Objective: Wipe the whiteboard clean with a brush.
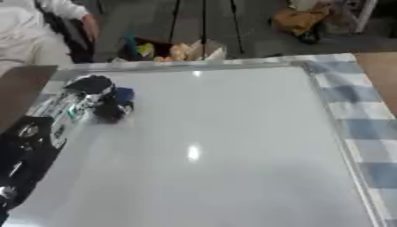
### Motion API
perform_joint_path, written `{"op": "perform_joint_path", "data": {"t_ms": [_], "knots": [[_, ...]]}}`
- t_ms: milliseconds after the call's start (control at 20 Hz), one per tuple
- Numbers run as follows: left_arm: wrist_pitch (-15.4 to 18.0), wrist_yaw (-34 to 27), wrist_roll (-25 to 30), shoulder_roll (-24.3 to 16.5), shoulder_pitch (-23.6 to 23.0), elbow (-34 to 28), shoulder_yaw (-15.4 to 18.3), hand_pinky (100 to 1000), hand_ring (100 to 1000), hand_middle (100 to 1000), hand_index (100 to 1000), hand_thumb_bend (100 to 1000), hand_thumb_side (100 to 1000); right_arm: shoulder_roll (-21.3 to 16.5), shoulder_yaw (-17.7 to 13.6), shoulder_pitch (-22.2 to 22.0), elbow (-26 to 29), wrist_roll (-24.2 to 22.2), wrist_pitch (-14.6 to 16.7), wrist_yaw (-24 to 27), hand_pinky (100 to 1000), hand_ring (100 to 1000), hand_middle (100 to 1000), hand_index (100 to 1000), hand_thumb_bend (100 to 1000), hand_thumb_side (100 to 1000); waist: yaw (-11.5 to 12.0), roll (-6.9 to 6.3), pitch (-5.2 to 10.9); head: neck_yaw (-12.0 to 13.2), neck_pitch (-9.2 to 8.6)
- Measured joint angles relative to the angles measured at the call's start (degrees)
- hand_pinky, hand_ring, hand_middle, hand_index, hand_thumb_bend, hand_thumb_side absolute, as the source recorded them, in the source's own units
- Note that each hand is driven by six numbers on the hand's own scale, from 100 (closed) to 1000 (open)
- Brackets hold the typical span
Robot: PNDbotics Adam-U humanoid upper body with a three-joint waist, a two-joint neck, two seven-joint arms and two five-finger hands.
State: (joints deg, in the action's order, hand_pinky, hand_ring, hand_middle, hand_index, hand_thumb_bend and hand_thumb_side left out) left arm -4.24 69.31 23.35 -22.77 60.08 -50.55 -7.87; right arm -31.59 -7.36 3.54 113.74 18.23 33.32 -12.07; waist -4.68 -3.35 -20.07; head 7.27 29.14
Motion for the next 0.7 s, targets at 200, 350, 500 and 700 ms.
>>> {"op": "perform_joint_path", "data": {"t_ms": [200, 350, 500, 700], "knots": [[-0.1, 0.0, 0.0, 0.1, 0.0, -0.1, 0.0, 304, 402, 283, 362, 100, 708, -0.1, 0.0, 0.0, 0.0, 0.0, 0.0, 0.1, 781, 811, 702, 858, 100, 967, 0.0, 0.00, 0.01, 0.0, 0.00], [-0.1, 0.1, 0.0, 0.1, 0.0, 0.0, 0.0, 305, 402, 283, 363, 100, 706, -0.1, 0.0, 0.0, 0.0, 0.0, 0.0, 0.1, 780, 810, 703, 858, 100, 967, 0.0, 0.00, 0.02, 0.0, 0.00], [-0.6, 0.3, -0.2, 0.1, 0.0, 0.3, 0.0, 306, 402, 283, 363, 100, 705, -0.1, 0.0, 0.0, 0.0, 0.0, 0.1, 0.1, 780, 810, 703, 858, 100, 967, 0.1, 0.03, 0.16, 0.0, 0.00], [-1.3, 0.3, -0.7, 0.1, -0.4, 0.9, 0.6, 307, 403, 283, 364, 100, 702, -0.4, -0.1, -0.1, 0.0, 0.2, 0.2, 0.1, 780, 810, 703, 858, 100, 968, 0.4, 0.08, 0.38, 0.0, 0.00]]}}
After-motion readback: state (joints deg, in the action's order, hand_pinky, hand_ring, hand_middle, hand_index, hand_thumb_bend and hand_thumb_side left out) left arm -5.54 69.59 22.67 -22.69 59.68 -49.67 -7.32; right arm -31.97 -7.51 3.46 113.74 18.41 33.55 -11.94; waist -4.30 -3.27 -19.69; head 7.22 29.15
